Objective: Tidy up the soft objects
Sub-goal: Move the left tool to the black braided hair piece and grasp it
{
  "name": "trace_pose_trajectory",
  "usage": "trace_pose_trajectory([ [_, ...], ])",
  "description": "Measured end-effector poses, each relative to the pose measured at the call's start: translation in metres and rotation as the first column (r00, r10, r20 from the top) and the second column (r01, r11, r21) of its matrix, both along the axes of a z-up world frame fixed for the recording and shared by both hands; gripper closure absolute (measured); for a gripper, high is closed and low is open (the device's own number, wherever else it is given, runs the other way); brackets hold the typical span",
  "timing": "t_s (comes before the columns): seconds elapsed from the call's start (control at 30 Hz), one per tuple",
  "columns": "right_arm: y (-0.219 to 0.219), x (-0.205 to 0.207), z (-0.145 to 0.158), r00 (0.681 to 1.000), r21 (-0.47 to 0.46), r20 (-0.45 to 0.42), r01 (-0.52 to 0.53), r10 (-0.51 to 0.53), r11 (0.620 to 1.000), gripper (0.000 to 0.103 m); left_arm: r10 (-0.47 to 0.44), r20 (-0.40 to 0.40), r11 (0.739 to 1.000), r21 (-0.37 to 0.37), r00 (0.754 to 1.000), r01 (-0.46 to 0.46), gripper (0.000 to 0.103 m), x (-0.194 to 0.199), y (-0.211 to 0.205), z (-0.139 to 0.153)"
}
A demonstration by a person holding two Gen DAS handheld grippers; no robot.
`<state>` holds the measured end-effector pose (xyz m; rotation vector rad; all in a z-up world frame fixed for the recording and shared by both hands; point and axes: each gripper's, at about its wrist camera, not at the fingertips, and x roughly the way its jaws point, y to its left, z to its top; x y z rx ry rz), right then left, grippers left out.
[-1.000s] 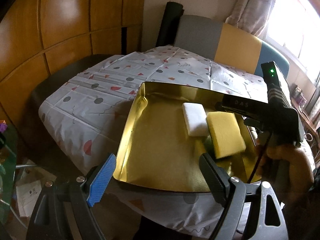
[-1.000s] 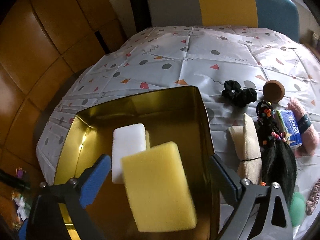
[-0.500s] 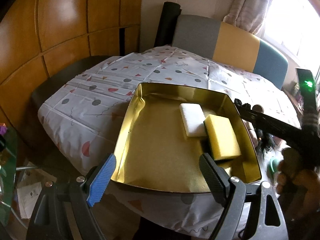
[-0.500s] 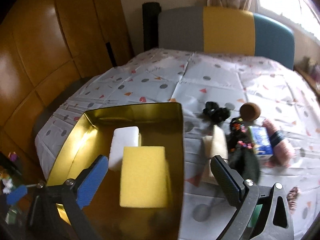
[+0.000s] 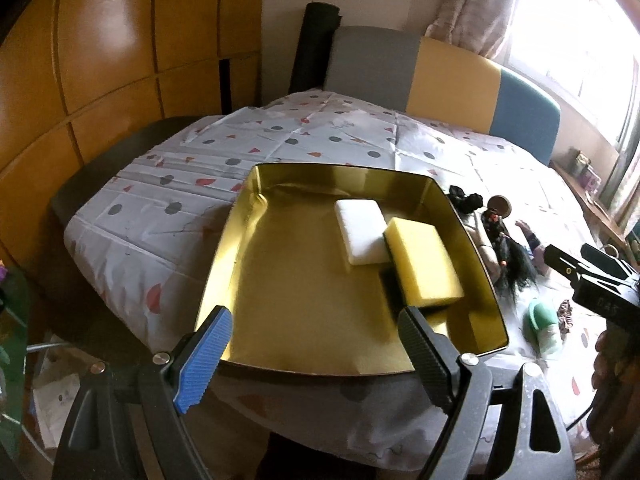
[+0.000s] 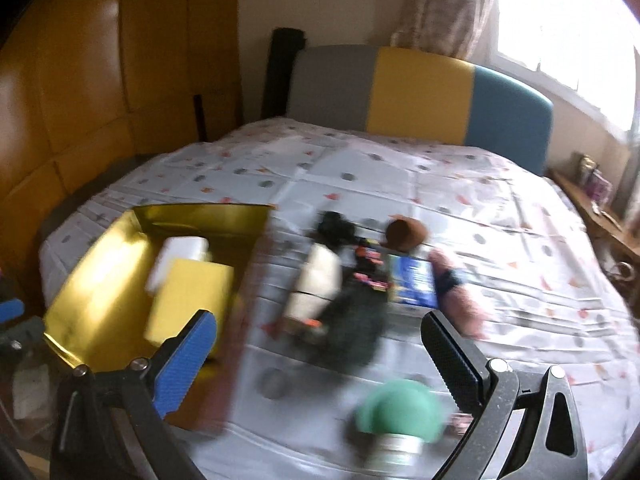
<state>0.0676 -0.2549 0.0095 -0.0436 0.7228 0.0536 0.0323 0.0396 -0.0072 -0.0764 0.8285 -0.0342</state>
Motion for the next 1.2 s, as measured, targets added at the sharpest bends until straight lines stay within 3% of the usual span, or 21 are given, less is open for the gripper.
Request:
trace_pose_trajectory([
  [0.2, -0.071, 0.000, -0.004, 0.990, -0.040, 0.018, 0.138, -0.138, 0.990, 0.000, -0.056, -0.012, 0.998, -0.027, 0.998, 0.055, 0.018, 0.000, -0.010, -0.001],
  [0.37, -0.133, 0.001, -0.020, 0.956, -0.049, 0.021, 0.293, -0.293, 0.955, 0.000, -0.108, -0.016, 0.994, -0.027, 0.994, 0.108, 0.021, 0.005, -0.027, 0.003],
  [0.47, -0.164, 0.000, -0.036, 0.921, -0.002, -0.049, 0.387, -0.386, 0.922, 0.000, -0.147, -0.014, 0.989, -0.028, 0.989, 0.146, 0.027, 0.008, -0.041, 0.009],
  [0.57, -0.179, 0.001, -0.034, 0.912, 0.099, -0.060, 0.410, -0.405, 0.907, 0.000, -0.195, -0.019, 0.980, -0.027, 0.981, 0.195, 0.029, 0.014, -0.061, 0.014],
  [0.63, -0.181, 0.001, -0.035, 0.911, 0.110, -0.076, 0.411, -0.405, 0.905, 0.000, -0.229, -0.024, 0.973, -0.011, 0.973, 0.228, 0.032, 0.019, -0.076, 0.017],
  [0.83, -0.177, -0.001, -0.032, 0.915, 0.133, -0.073, 0.403, -0.396, 0.906, 0.000, -0.360, -0.016, 0.933, 0.011, 0.933, 0.360, 0.041, 0.035, -0.127, 0.030],
  [1.0, -0.184, -0.004, -0.026, 0.909, 0.170, -0.058, 0.416, -0.412, 0.893, 0.000, -0.460, -0.088, 0.888, -0.075, 0.884, 0.454, 0.051, 0.075, -0.175, 0.024],
  [1.2, -0.190, -0.006, -0.024, 0.904, 0.199, -0.063, 0.427, -0.423, 0.882, 0.000, -0.527, -0.151, 0.849, -0.121, 0.836, 0.514, 0.065, 0.120, -0.229, 0.004],
])
